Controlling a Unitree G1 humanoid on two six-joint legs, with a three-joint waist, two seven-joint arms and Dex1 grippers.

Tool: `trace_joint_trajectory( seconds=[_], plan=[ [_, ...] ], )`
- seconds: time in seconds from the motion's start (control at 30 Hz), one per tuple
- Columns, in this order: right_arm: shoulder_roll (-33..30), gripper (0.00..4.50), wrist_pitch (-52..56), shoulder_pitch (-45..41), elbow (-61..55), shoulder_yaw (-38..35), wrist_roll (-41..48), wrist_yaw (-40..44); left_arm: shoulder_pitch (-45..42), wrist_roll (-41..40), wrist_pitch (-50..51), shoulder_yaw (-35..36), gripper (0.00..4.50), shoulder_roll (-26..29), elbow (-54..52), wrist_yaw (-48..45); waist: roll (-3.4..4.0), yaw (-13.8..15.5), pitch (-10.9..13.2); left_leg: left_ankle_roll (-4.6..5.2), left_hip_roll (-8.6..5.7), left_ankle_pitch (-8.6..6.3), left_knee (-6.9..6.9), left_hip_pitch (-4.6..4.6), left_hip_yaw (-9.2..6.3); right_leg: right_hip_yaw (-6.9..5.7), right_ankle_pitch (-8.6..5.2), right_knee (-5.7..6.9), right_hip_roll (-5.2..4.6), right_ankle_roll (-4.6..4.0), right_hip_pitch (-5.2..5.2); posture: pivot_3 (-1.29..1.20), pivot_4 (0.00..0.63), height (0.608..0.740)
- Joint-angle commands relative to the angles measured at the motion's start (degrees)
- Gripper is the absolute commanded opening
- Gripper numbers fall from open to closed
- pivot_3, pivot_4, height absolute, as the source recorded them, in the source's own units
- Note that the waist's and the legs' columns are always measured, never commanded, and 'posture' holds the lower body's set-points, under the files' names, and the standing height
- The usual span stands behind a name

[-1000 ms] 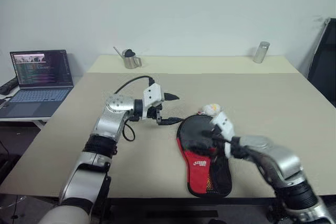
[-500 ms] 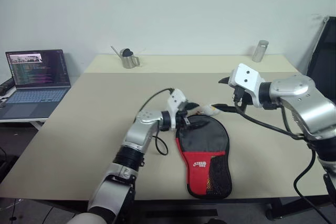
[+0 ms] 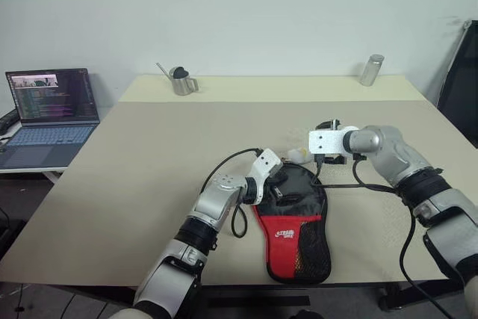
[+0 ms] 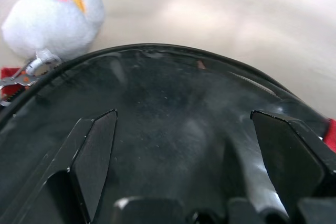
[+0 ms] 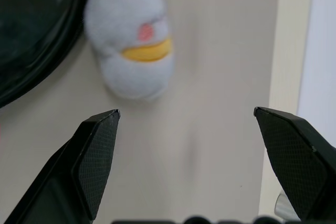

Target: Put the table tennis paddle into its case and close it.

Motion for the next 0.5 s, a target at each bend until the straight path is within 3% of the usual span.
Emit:
trace_joint_trajectory(
  seconds=[0.03,0.5],
  plan=[
    [0.80,4.50,-2.52,-1.31,1.05,-0.79,-1.93,-0.20,1.77,1.72,1.35,-1.69,4.46,0.88,-0.33,0.65,0.02,-0.05,-0.02,0.00,0.01,0.00,0.00,0.01,-0.01,-0.01,0.00,0.01,0.01,0.00,0.01,0.00,0.150,0.740],
    [9.97,4.50,-8.54,-5.42,14.13,-0.74,-6.95,-7.21,4.53,3.84,1.10,-3.64,4.46,2.02,-3.10,2.57,0.15,-0.25,-0.10,-0.01,0.06,0.00,-0.11,0.78,0.03,0.08,0.00,0.02,0.07,-0.02,0.67,0.00,0.150,0.740]
  ],
)
